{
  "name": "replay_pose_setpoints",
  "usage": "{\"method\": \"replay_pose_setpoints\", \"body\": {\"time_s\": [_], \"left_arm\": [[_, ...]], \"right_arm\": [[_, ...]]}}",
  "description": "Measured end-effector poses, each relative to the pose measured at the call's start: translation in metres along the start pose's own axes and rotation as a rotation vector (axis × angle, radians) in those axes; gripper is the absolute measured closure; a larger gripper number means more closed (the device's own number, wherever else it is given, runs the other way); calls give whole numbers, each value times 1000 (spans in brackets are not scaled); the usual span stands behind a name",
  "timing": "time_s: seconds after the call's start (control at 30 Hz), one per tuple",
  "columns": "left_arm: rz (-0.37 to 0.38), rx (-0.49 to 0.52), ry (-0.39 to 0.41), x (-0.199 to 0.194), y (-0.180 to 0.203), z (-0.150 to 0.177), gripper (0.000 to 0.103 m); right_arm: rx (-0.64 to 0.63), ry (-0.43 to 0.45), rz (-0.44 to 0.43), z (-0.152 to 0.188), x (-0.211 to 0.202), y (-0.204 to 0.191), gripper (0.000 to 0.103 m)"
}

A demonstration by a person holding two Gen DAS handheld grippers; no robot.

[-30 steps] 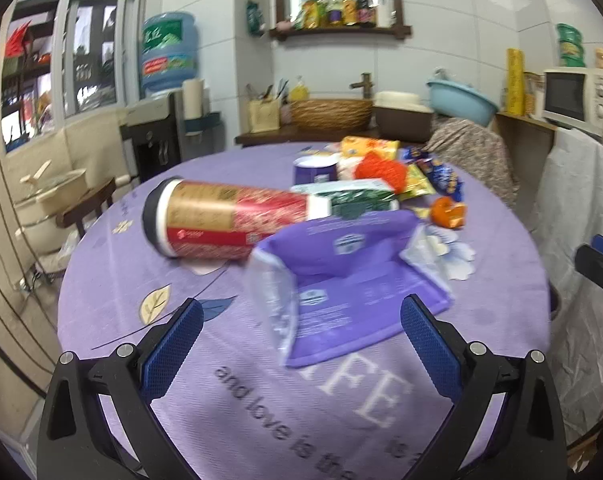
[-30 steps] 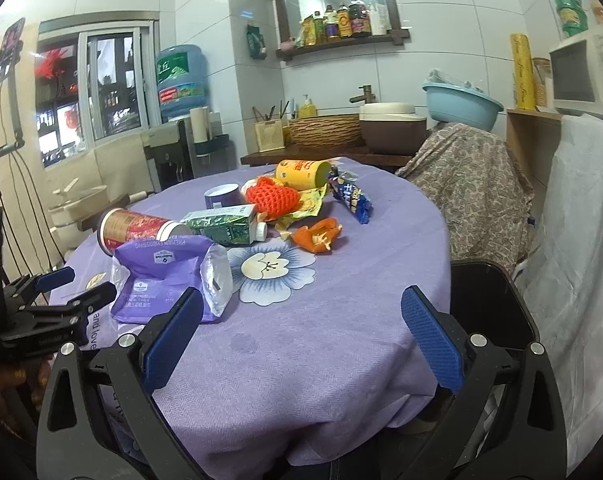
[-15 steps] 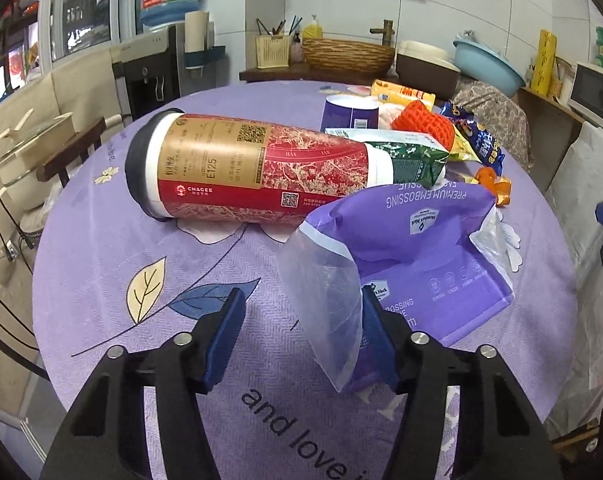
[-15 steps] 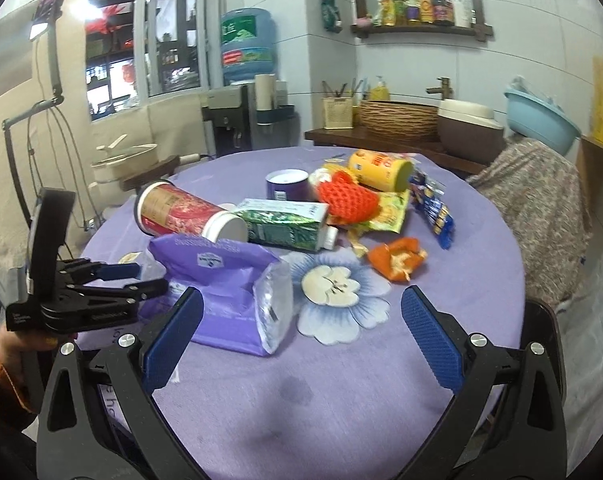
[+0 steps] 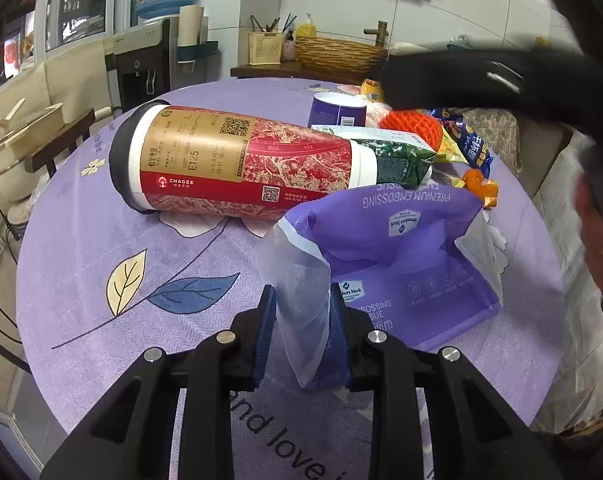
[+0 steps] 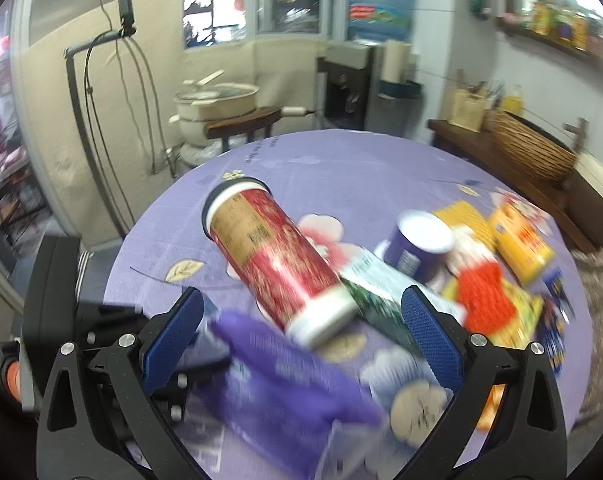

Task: Collect trash
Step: 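Grasp the purple plastic bag with the left gripper while the right gripper grasps the red coffee cup, then lift the red coffee cup with the right gripper and carry it toward the black bin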

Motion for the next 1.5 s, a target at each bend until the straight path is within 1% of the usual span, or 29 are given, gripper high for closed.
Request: {"method": "replay_pose_setpoints", "body": {"time_s": [0.1, 0.13, 0.2, 0.3, 0.33, 0.43, 0.53, 0.6, 0.7, 0.73, 0.77, 0.8, 0.83, 0.93, 1.03, 1.1, 1.17, 1.27, 1.43, 1.5], "left_arm": [[9, -21, 4, -3, -2, 2, 77], [16, -27, 7, -4, -1, 3, 77], [24, -32, 10, -7, -1, 6, 77], [33, -42, 12, -9, -2, 9, 77], [37, -46, 12, -10, -3, 10, 78], [50, -48, 12, -10, -2, 10, 78], [59, -38, 14, -8, 1, 9, 78], [61, -35, 15, -6, 2, 8, 78], [63, -33, 16, -4, 2, 6, 78], [65, -35, 17, -4, 1, 6, 78], [67, -35, 17, -2, 1, 4, 78], [67, -34, 18, -3, -1, 8, 78], [67, -33, 18, -2, -1, 8, 78], [64, -25, 21, -5, -2, 12, 78], [62, -24, 22, -9, 3, 15, 78], [61, -25, 22, -10, 4, 16, 78], [56, -24, 20, -11, 5, 17, 78], [47, -16, 23, -12, 8, 16, 78], [27, 14, 35, -18, 14, 15, 78], [24, 28, 42, -22, 17, 15, 79]], "right_arm": [[-40, -87, -61, -27, 42, -4, 5], [-59, -109, -67, -34, 56, -6, 5], [-71, -161, -89, -43, 80, -8, 5], [-82, -255, -195, -47, 110, -25, 5], [-108, -286, -206, -46, 119, -33, 5], [-201, -346, -171, -42, 137, -51, 5], [-304, -429, -99, -34, 161, -67, 5], [-363, -460, -51, -31, 174, -71, 5], [-427, -476, 25, -27, 184, -75, 5], [-440, -473, 32, -27, 185, -76, 5], [-449, -461, 38, -28, 184, -78, 9], [-454, -455, 35, -28, 183, -80, 16], [-458, -452, 32, -28, 180, -80, 18], [-463, -430, 48, -31, 169, -79, 19], [-429, -381, 30, -39, 155, -76, 19], [-368, -334, 21, -48, 140, -70, 19], [-285, -275, -10, -57, 118, -63, 19], [-209, -192, -46, -66, 87, -58, 20], [-123, -57, -88, -66, 36, -48, 21], [-83, -15, -82, -63, 21, -40, 22]]}}
Point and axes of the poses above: each gripper's, at about its wrist camera, not at the fingertips, and x roughly the way its jaws point, y to its right, z to its underside, the point moved 5 cm from there along x, roughly the way its jaws point, and after that the axes turned 3 degrees about y, right-handed, at the moved point
